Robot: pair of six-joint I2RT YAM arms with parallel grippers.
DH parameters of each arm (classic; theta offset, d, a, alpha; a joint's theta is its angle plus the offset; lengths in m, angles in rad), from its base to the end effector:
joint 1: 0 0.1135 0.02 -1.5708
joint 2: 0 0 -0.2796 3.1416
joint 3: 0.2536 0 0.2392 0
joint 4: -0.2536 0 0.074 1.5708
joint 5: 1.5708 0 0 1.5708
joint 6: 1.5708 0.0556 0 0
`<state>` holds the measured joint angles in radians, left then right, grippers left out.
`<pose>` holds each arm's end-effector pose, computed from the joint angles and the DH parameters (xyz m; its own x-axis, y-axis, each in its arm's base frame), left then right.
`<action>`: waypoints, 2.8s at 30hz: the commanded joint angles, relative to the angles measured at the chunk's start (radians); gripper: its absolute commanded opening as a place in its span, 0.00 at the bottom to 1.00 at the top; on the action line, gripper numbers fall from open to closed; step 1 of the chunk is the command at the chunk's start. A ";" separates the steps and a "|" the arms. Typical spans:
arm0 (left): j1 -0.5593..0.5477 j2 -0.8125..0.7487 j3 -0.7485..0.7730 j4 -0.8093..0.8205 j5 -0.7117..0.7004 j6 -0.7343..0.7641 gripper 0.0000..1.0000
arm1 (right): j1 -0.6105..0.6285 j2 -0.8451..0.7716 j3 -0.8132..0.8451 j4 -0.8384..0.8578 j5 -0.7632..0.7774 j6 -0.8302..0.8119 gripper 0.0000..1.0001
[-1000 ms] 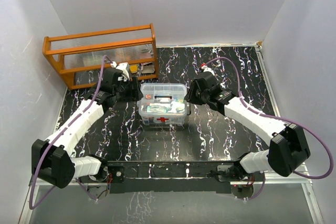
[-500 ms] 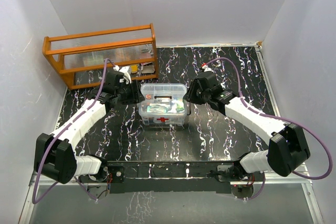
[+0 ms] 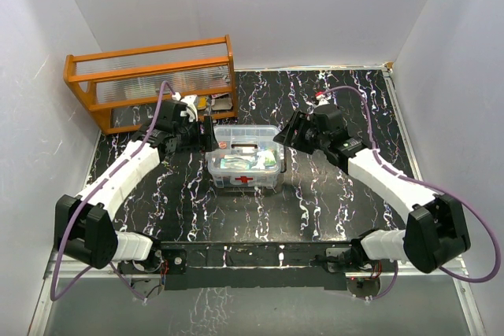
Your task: Organize the medicine kit
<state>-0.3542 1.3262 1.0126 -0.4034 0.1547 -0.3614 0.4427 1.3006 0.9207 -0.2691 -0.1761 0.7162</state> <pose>0.2674 -0.1080 0.2857 -0.7362 -0.1002 -0.6693 0.2045 0.9098 -0.3612 0.2536 0.1310 0.2750 -0.7716 0.3495 -0.5314 -0.0547 0.7959 0.6029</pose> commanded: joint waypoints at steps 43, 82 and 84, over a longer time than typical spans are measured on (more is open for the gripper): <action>-0.091 -0.014 0.156 0.036 0.021 0.245 0.87 | -0.122 0.108 -0.587 1.279 -0.330 0.504 0.98; -0.089 0.010 0.008 -0.022 -0.187 0.042 0.63 | -0.021 -0.002 -0.262 0.529 -0.099 0.109 0.52; -0.089 0.009 -0.005 -0.019 -0.186 0.035 0.62 | -0.007 -0.001 -0.243 0.483 -0.066 0.090 0.51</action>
<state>-0.4416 1.3529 1.0458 -0.3965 -0.0414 -0.3103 0.4122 1.3327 0.6102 0.2943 -0.3328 0.8791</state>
